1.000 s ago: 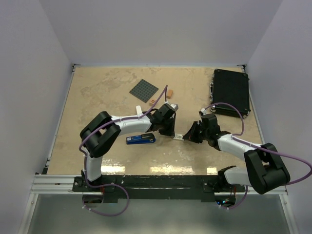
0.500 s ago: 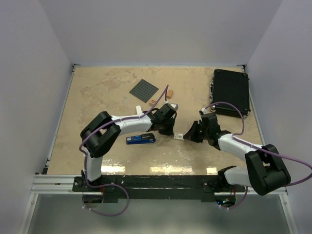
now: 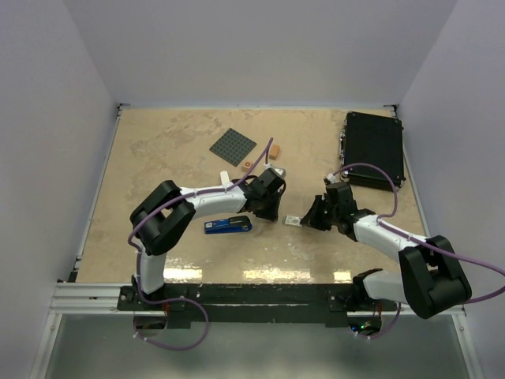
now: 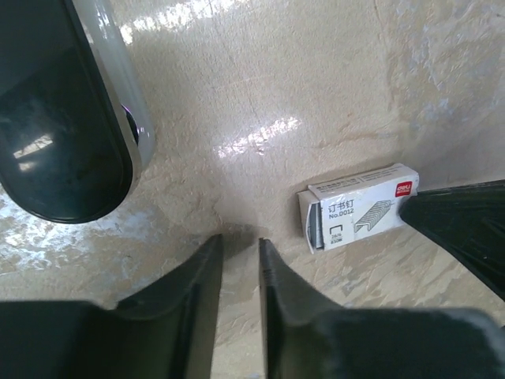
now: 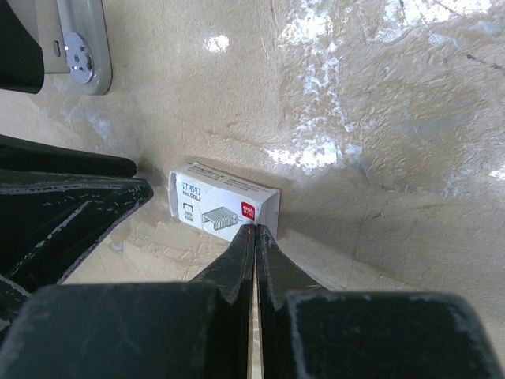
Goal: Load the staples into the stapler
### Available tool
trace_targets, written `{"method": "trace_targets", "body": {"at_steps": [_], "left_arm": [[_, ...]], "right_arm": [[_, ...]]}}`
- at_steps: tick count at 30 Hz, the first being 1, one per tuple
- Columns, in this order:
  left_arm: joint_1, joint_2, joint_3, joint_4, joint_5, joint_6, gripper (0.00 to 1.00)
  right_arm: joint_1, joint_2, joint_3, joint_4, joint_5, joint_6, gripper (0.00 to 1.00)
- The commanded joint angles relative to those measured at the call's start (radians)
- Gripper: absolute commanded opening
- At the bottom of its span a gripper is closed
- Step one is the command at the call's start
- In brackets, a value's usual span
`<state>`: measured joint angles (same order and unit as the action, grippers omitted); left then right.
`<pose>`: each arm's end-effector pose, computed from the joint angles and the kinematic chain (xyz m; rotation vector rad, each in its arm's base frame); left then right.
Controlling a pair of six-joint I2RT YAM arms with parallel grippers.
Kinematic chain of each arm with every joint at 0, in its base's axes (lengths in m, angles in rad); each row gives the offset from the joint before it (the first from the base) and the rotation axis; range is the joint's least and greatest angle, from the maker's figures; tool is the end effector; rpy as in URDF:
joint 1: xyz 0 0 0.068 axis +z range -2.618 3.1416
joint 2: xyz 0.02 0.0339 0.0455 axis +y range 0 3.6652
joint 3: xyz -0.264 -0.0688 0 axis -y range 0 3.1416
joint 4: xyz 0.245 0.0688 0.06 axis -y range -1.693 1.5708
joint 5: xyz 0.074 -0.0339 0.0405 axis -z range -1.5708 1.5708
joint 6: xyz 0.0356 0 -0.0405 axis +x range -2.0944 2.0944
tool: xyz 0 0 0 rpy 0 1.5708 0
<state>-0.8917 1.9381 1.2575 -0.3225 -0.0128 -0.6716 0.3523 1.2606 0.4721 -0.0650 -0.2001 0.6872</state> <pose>0.2528 -0.3124 0.1599 0.2893 2.6633 -0.5384 0.2099 0.0847 0.1514 0.3275 2.5085 0.6909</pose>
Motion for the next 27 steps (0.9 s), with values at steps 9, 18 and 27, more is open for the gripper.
{"method": "trace_targets", "body": {"at_steps": [9, 18, 27], "left_arm": [[-0.029, 0.018, 0.123, -0.004, 0.042, -0.014, 0.36], [-0.050, 0.070, 0.169, -0.058, -0.029, 0.010, 0.36], [-0.058, 0.101, 0.177, -0.070, -0.033, 0.021, 0.29]], "right_arm": [[-0.006, -0.007, 0.034, -0.007, 0.030, -0.021, 0.00], [-0.004, 0.000, 0.030, 0.004, 0.030, -0.014, 0.00], [-0.004, 0.014, 0.031, 0.014, 0.030, -0.012, 0.00]]}}
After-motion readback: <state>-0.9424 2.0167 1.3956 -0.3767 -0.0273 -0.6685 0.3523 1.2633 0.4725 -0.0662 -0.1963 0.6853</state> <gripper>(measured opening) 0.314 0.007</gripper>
